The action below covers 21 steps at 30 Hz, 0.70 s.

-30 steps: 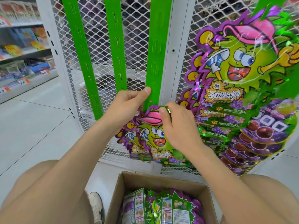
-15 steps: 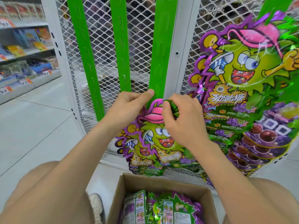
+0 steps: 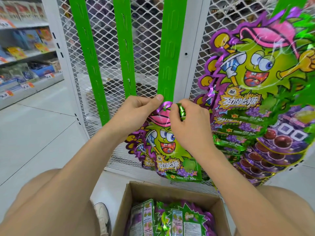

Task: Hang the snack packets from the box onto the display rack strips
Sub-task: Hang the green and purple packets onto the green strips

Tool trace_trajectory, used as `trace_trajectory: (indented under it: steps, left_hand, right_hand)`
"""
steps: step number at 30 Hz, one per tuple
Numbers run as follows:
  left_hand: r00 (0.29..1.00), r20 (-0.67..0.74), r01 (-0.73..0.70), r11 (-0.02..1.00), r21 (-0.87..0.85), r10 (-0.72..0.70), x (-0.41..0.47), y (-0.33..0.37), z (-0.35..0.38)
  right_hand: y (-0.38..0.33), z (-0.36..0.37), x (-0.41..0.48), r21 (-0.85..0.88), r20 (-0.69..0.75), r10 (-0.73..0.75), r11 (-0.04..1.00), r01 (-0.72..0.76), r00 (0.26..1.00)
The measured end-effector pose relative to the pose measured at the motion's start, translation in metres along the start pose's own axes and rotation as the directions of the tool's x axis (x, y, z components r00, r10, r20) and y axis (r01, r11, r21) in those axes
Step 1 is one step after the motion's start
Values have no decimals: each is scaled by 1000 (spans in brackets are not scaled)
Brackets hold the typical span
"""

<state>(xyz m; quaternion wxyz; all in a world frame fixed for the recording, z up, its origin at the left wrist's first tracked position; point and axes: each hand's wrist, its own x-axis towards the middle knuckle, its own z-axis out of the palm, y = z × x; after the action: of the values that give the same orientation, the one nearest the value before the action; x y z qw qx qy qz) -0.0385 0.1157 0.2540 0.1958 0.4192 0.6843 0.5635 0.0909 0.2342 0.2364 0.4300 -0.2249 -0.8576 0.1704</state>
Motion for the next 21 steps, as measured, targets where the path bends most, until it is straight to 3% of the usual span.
trace_trajectory:
  steps: [4,8,10,13,16,19,21]
  left_hand:
    - [1000,24,-7,998,56,6,5,-5,-1]
    - [991,-74,-94,979,181,109,-2,-2,2]
    - [966,-90,-189,896,402,244,-4,-9,3]
    - [903,-79,-253,671,697,423,-14,-23,10]
    - [866,-161,-180,596,783,473,-31,-33,24]
    - [804,-192,-175,534,827,562,-52,-43,39]
    - [911,-40,-208,541,815,410,-64,-60,52]
  right_hand:
    - [3,0,-2,-9,17,-23,1000,23,1000]
    - [15,3,-17,-117,102,-76,989,88,992]
    - [21,0,-20,-133,128,-59,988,76,990]
    - [22,-11,-25,-148,75,-67,986,78,995]
    - [21,-26,-41,-127,62,-159,978,166,985]
    - [25,-36,-64,-29,352,-157,984,178,923]
    - [33,-37,-81,-95,649,-60,983,158,759]
